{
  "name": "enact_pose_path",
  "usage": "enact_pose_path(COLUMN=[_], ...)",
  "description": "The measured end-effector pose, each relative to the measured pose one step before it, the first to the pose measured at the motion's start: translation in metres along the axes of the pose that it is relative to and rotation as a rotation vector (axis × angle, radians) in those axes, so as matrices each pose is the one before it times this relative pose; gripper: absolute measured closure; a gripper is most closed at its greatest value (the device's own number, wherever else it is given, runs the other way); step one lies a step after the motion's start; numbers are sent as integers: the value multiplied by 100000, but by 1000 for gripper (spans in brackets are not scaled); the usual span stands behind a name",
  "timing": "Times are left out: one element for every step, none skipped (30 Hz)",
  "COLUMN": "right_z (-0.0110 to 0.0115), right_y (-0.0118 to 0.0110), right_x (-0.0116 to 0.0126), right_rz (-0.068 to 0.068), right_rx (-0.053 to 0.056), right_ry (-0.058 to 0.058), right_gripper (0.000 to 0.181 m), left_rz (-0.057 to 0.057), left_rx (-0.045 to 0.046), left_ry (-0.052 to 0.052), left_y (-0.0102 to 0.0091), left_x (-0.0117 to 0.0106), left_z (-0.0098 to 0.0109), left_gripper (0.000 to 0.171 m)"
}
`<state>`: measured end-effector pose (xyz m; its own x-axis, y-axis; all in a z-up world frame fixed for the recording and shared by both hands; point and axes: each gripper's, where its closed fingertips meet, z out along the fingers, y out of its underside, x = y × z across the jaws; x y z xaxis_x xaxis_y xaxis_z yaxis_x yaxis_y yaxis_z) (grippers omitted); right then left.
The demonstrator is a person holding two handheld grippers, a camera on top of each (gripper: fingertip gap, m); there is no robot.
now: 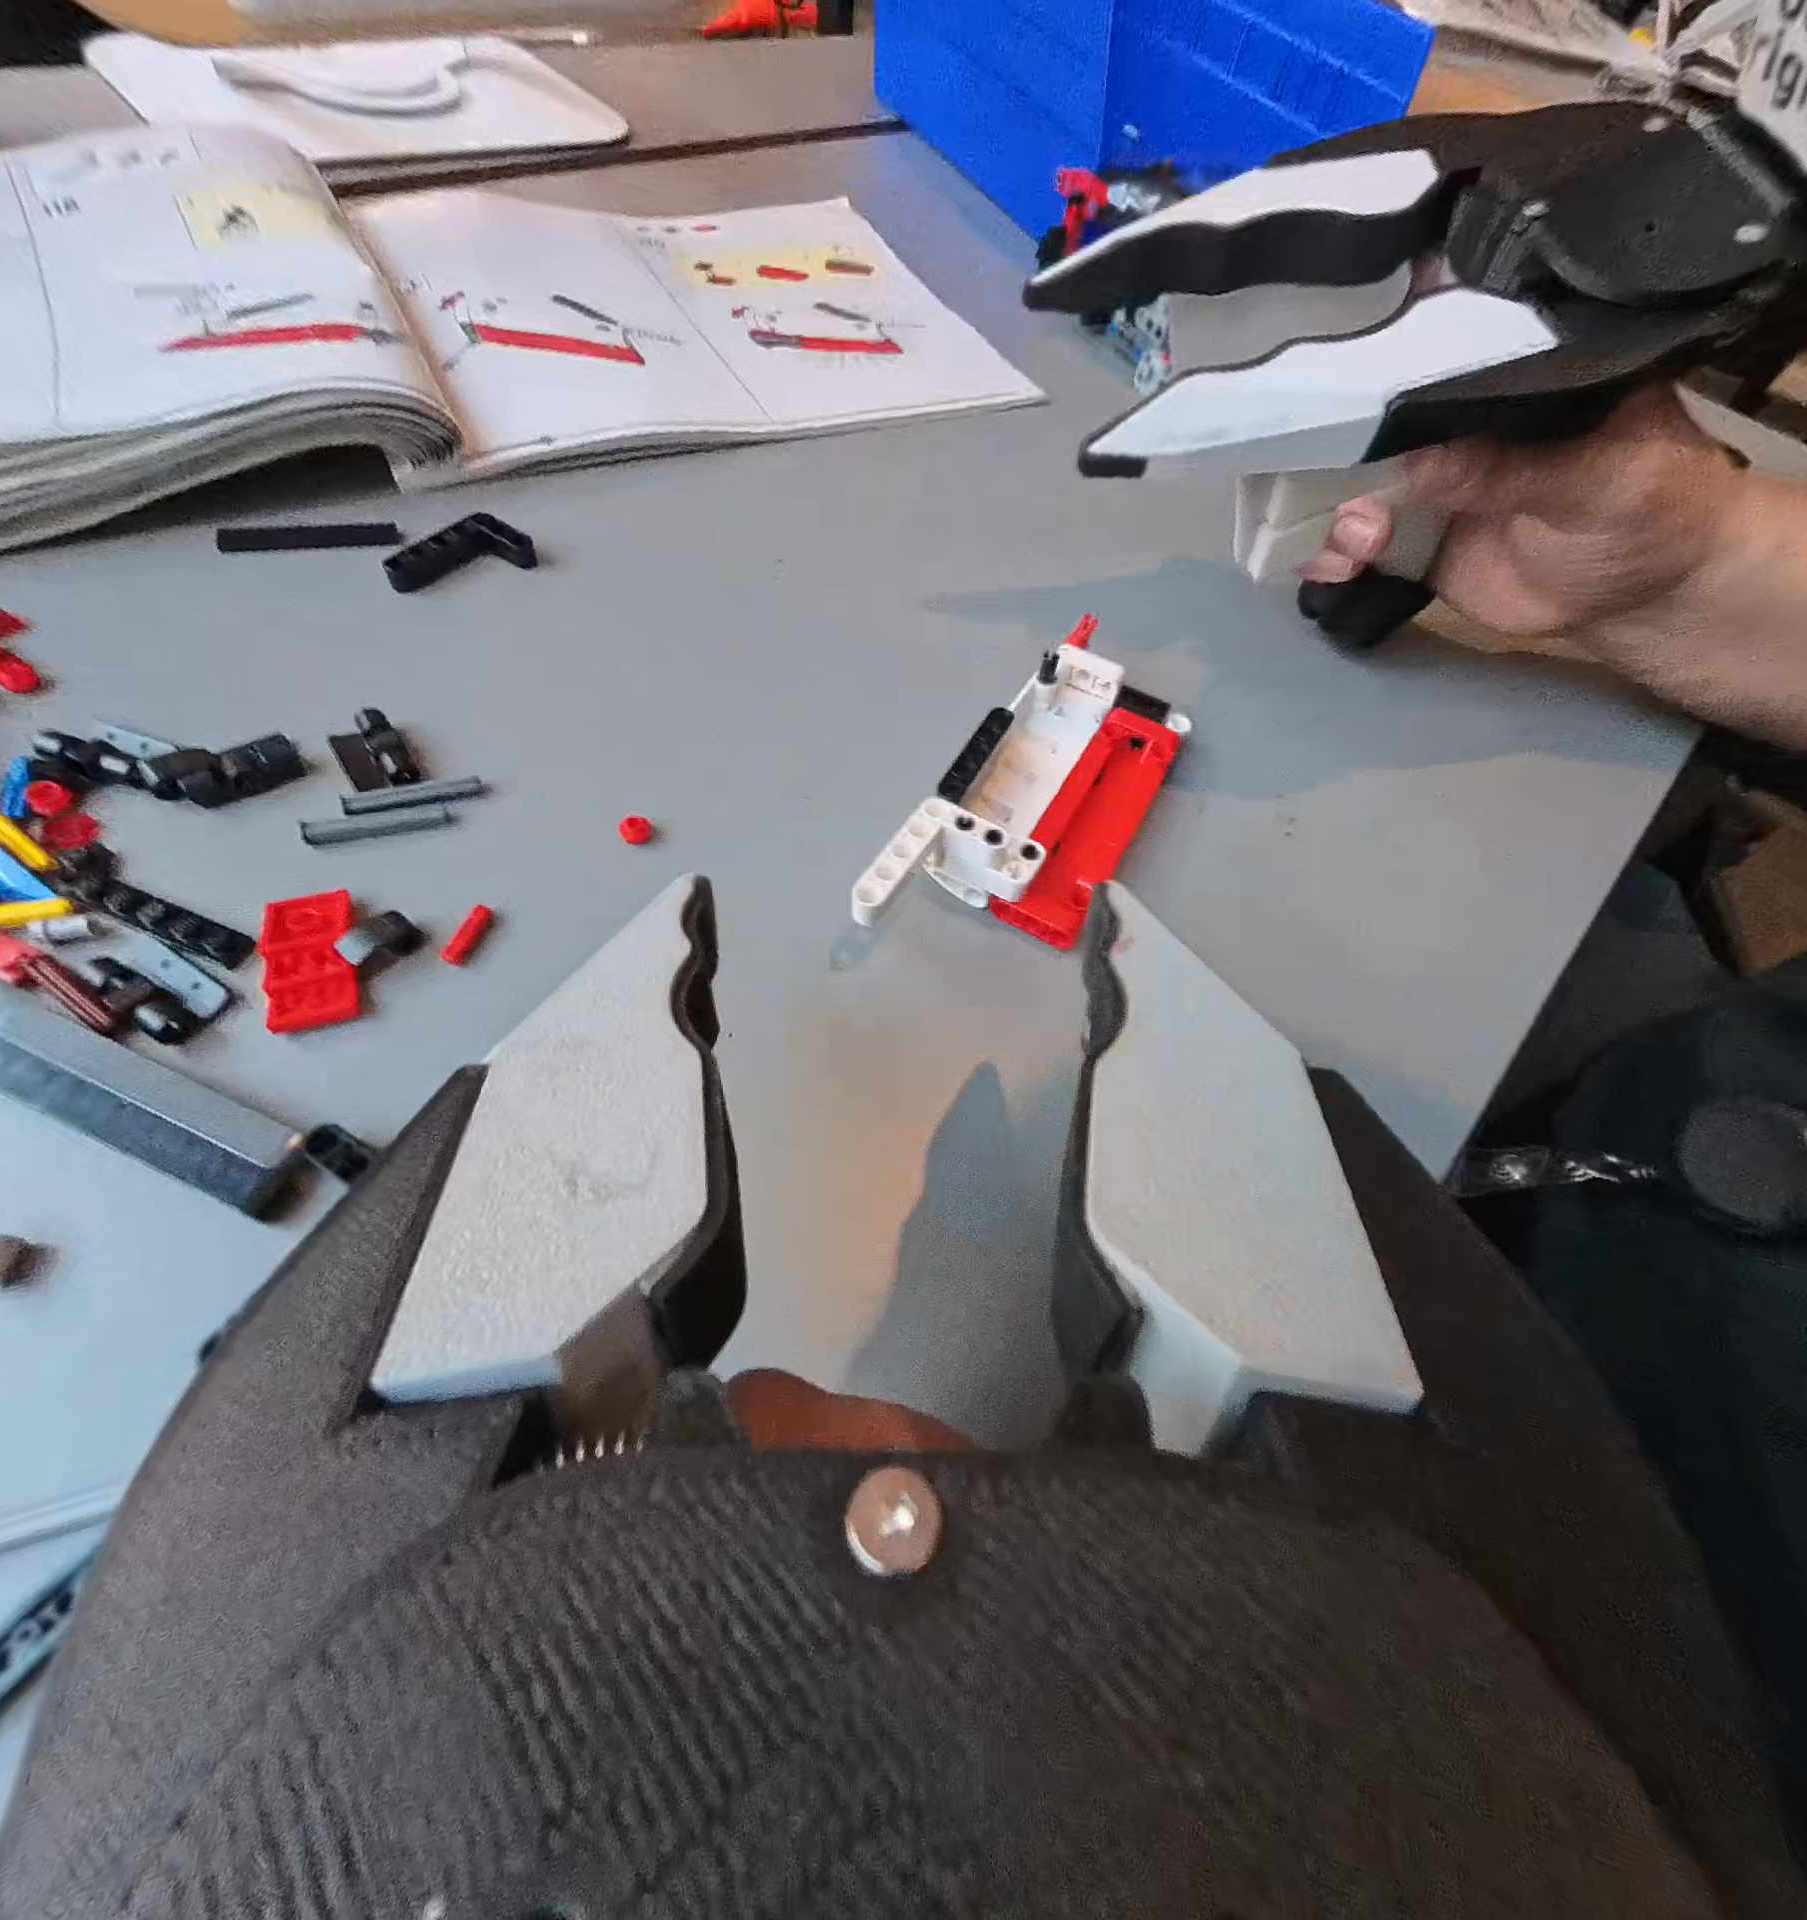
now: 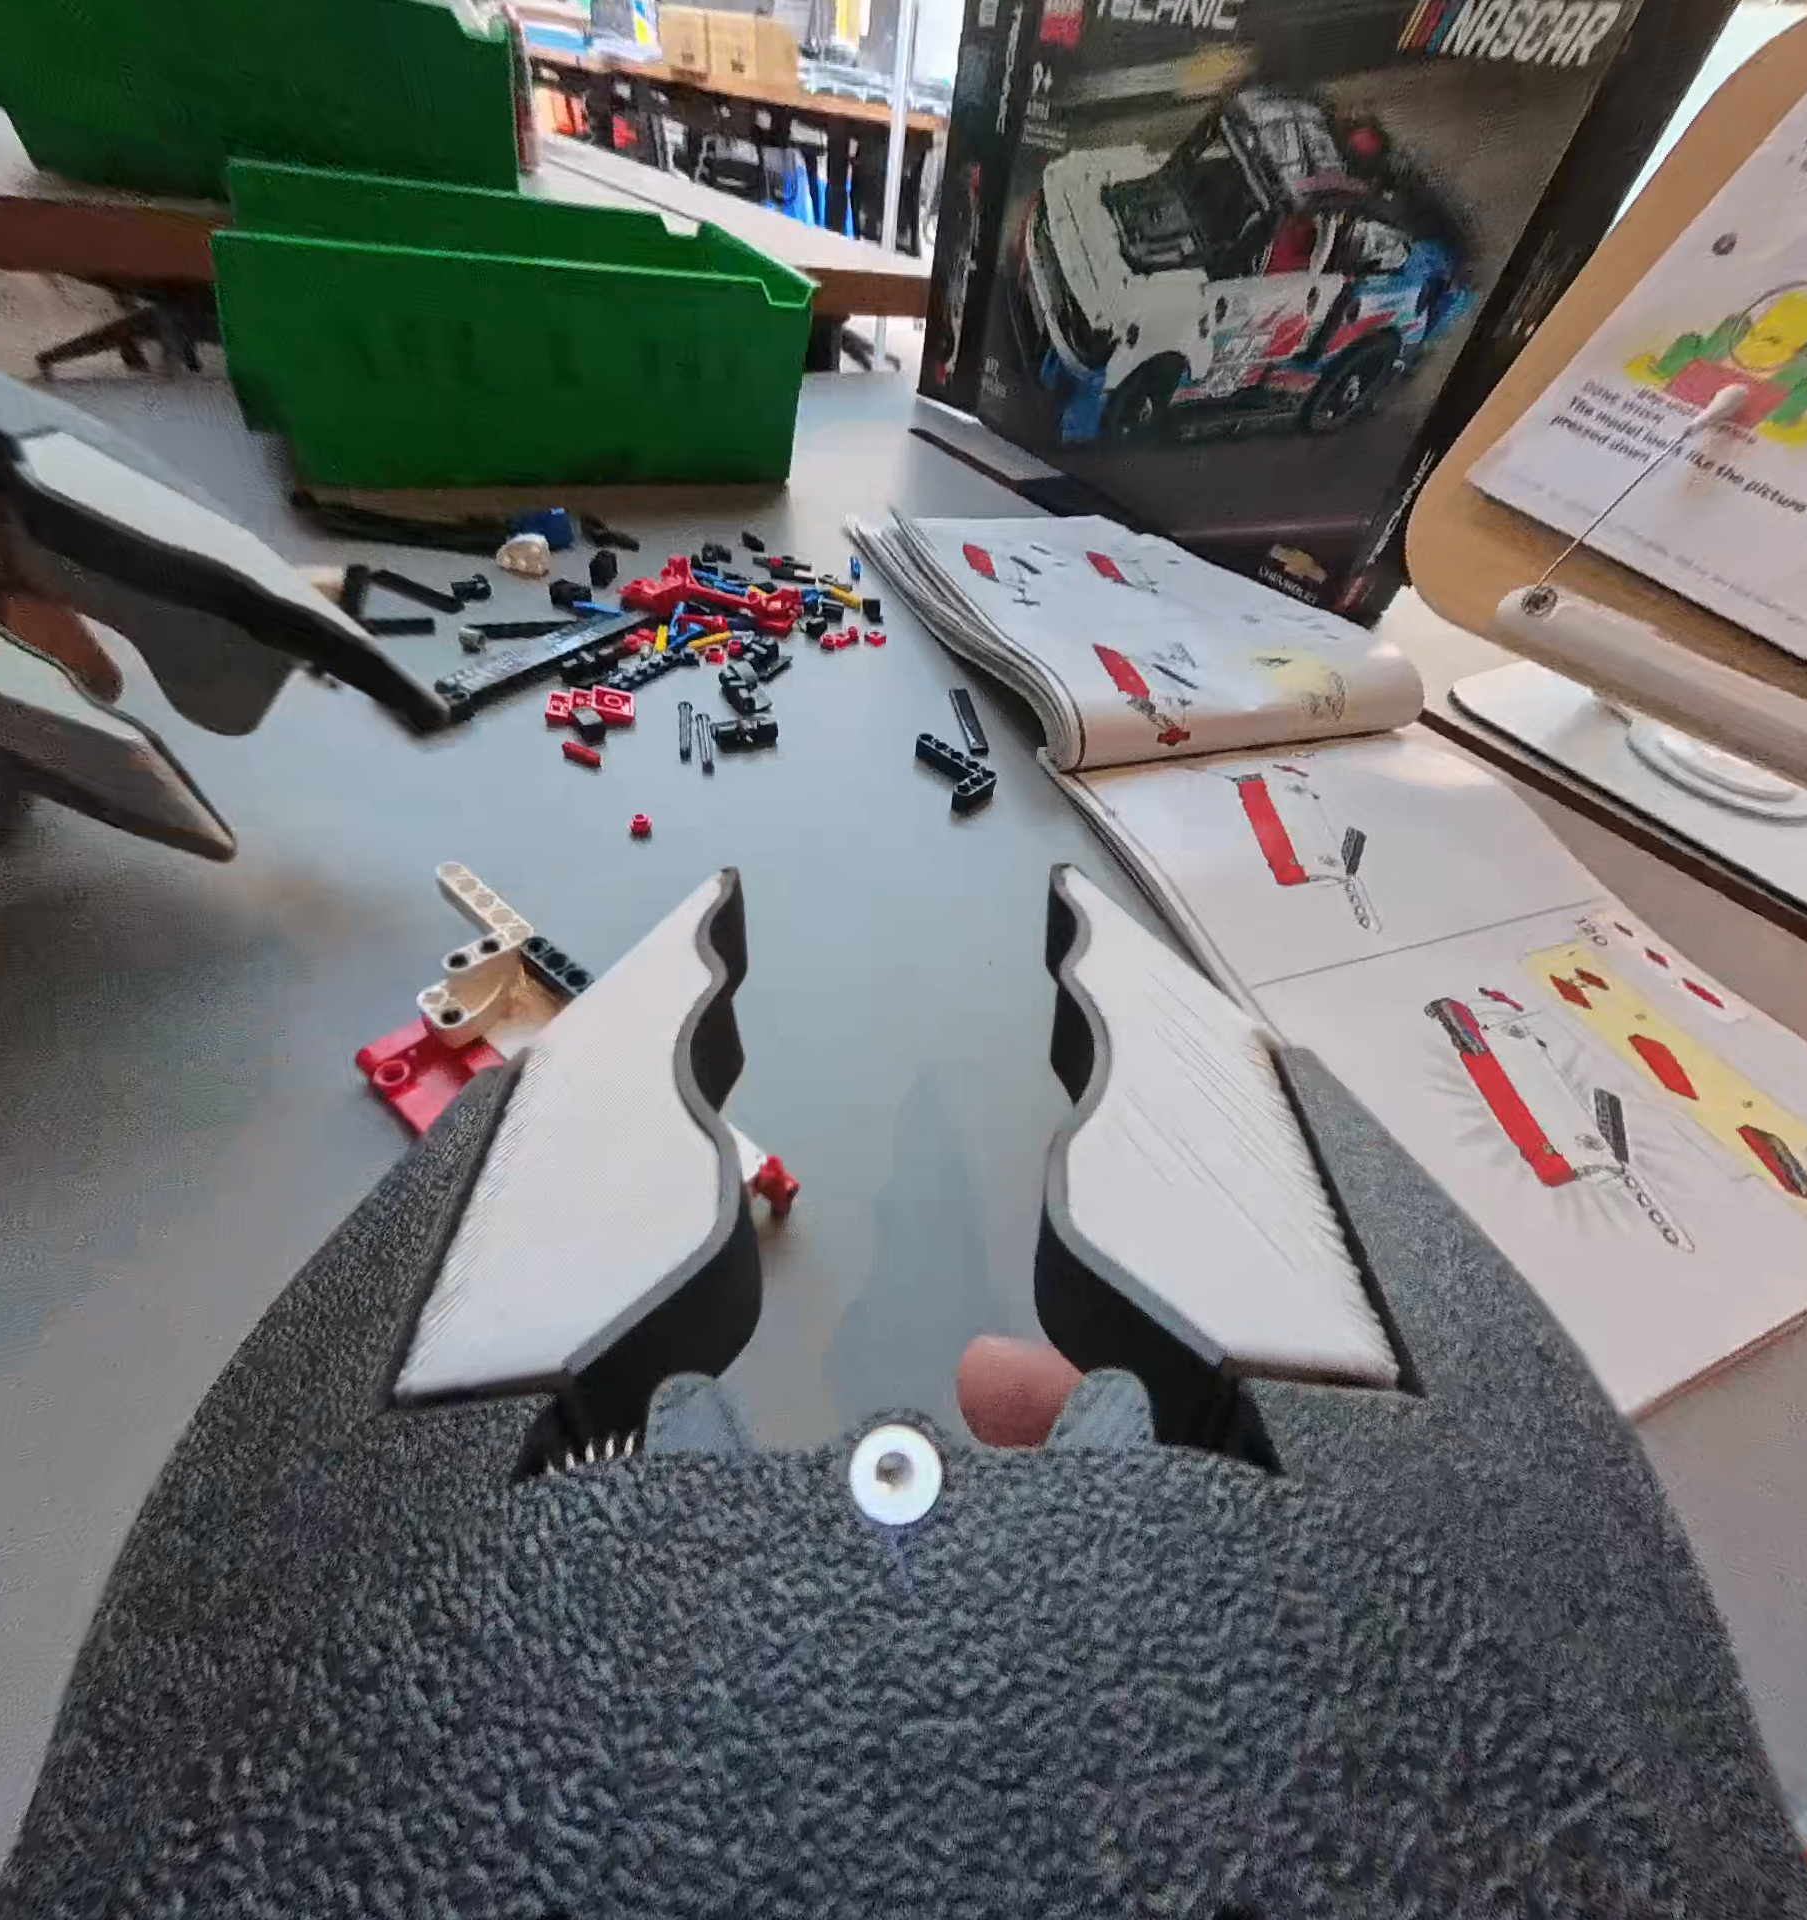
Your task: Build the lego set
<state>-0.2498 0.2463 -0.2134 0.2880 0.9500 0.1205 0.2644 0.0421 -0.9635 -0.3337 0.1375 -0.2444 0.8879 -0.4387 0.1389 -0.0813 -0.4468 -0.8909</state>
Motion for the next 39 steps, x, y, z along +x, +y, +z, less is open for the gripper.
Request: enact_pose_path(right_z=[376, 424, 338, 242, 134, 60, 56, 85, 98, 89, 42, -15, -78, -104, -114, -111, -105, -114, -130, -169, -186, -211, -210, -229, -221, -177, -125, -69, 13, 105, 175, 162, 147, 157, 206, 271, 380, 437, 407], right_y=[-440, -195, -61, -283, -441, -424, -329, -221, -145, -100, -88, -126, -148, -148, -120, -93, -42, 42, 65, 44, 23, 12, 6, -27, -68, -105, -118, -128, -3, 326, 546, 652, 805, 1102, 1508, 1696, 1545, 1048, 491], right_x=[19, -178, -187, -66, 130, 287, 285, 177, 49, -24, 36, 123, 179, 158, 79, 110, 144, 97, -22, -53, -26, -57, -25, 7, 0, -15, -40, -137, -233, -388, -758, -1005, -981, -929, -739, -394, -54, 214, 118], right_rz=[-917, -76, 369, 139, -72, -98, -7, 210, 501, 809, 1171, 1569, 1819, 1974, 1998, 1774, 1358, 787, 114, -381, -581, -556, -342, 19, 497, 1017, 1371, 1347, 802, 209, 682, 1039, -47, -1900, -3852, -5346, -5784, -4415, -1796], right_rx=[2654, 1930, 864, 1804, 3104, 3220, 2661, 1909, 1282, 823, 772, 1057, 1269, 1146, 938, 685, 282, -331, -553, -381, -220, -210, -104, 137, 428, 608, 679, 672, -48, -1996, -3799, -4946, -5949, -7942, -10675, -11473, -9855, -6708, -3651], right_ry=[-479, -1656, -1942, -1217, 79, 978, 777, -30, -991, -1548, -1303, -753, -410, -656, -1108, -733, -133, -122, -512, -174, 248, 227, 400, 613, 484, 234, 4, -536, -1164, -2222, -4805, -6276, -5716, -4949, -3871, -1590, 810, 2403, 969], right_gripper=[125, 126, 131, 133, 137, 142, 144, 145, 147, 151, 154, 155, 158, 161, 164, 165, 165, 165, 165, 165, 165, 165, 165, 165, 165, 166, 166, 166, 167, 168, 168, 169, 169, 169, 167, 159, 152, 149, 148], left_rz=[2013, 943, 756, 267, -411, -1102, -1374, -1074, -652, -543, -697, -1024, -1377, -1800, -2133, -1209, 196, 515, 928, 1287, 1273, 1237, 1159, 813, 395, 283, 294, 319, 202, -157, -953, -1846, -1338, -565, -20, 1353, 2247, 1607, 475], left_rx=[208, -965, -68, 849, 896, 238, -1006, -2155, -2884, -3652, -3963, -3736, -3268, -2785, -2242, -1224, -131, -239, -88, 172, 566, 977, 1163, 1381, 1461, 1505, 1260, 769, 823, 1879, 3793, 4047, 1166, -2966, -5370, -5219, -3202, -1155, -1131], left_ry=[493, 3355, 4818, 4240, 3878, 3022, 1952, 2701, 3721, 3607, 2547, 2898, 2488, 683, -806, -150, -403, -1078, -1712, -2249, -2562, -2459, -2388, -2589, -2555, -1983, -1138, -296, -34, 84, 1288, 2507, 1345, -3191, -6089, -4013, -1143, 647, 1088], left_y=[-151, 6, -75, -190, -187, -108, 50, 192, 319, 423, 471, 446, 371, 304, 234, 138, 20, 32, 24, -18, -52, -105, -137, -160, -170, -173, -151, -94, -147, -323, -604, -611, -148, 463, 776, 746, 438, 122, 123], left_x=[-501, -32, 265, 238, 175, 12, -144, 14, 279, 321, 186, 215, 133, -142, -339, -135, -28, -61, -95, -125, -157, -150, -157, -202, -248, -189, -97, 5, 32, 79, 287, 498, 365, -275, -710, -397, 34, 225, 178], left_z=[127, 166, 100, 38, 30, 78, 170, 261, 297, 344, 384, 353, 331, 280, 237, 129, 35, 32, 22, -6, -47, -90, -110, -134, -138, -155, -115, -68, -23, -1, -60, -49, 45, 182, 251, 274, 237, 145, 122], left_gripper=[103, 101, 101, 103, 106, 110, 112, 111, 110, 108, 105, 103, 103, 105, 105, 107, 109, 110, 110, 110, 110, 110, 110, 110, 110, 110, 110, 110, 110, 109, 108, 108, 109, 111, 113, 113, 115, 120, 125])
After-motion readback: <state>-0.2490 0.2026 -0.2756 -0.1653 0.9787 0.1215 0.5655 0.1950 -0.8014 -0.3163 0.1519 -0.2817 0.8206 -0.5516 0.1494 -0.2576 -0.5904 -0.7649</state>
